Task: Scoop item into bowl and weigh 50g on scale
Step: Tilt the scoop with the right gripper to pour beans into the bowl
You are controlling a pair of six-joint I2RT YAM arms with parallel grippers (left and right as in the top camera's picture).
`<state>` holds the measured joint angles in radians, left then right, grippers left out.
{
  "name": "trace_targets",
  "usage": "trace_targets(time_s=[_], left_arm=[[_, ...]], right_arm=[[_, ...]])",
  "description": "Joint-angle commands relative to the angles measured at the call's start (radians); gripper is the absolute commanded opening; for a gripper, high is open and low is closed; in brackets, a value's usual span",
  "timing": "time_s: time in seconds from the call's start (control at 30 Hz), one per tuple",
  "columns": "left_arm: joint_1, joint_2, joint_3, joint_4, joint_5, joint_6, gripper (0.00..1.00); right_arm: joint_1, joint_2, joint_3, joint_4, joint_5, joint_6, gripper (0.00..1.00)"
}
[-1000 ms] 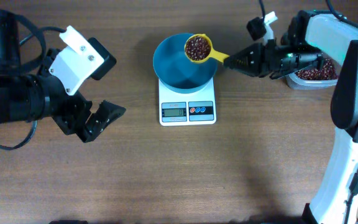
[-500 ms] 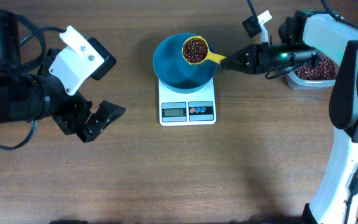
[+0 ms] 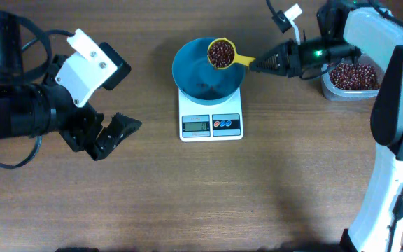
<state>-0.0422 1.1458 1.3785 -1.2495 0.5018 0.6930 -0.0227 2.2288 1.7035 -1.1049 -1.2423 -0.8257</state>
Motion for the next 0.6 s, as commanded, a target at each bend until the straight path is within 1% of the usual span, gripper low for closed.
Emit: trace_targets(time_s=[0.0,0.13,0.3,0.57], left_arm=[[-0.002,0.000,0.009,-0.002,0.021,0.019,0.99],[-0.002,0.000,0.009,-0.002,0.021,0.019,0.99],[-0.002,0.000,0.009,-0.002,0.021,0.019,0.99],[-0.002,0.000,0.009,-0.002,0.021,0.019,0.99]], right_arm=[[0.003,0.005,0.063,-0.006,0.026,-0.003,0.04],[0.003,0.005,0.090,-0.008,0.101,0.016,0.04],[0.003,-0.003,0.145,-0.062,0.155,0.011,0.04],[0.010,-0.065,0.150,-0.069,0.247,0.011,0.04]])
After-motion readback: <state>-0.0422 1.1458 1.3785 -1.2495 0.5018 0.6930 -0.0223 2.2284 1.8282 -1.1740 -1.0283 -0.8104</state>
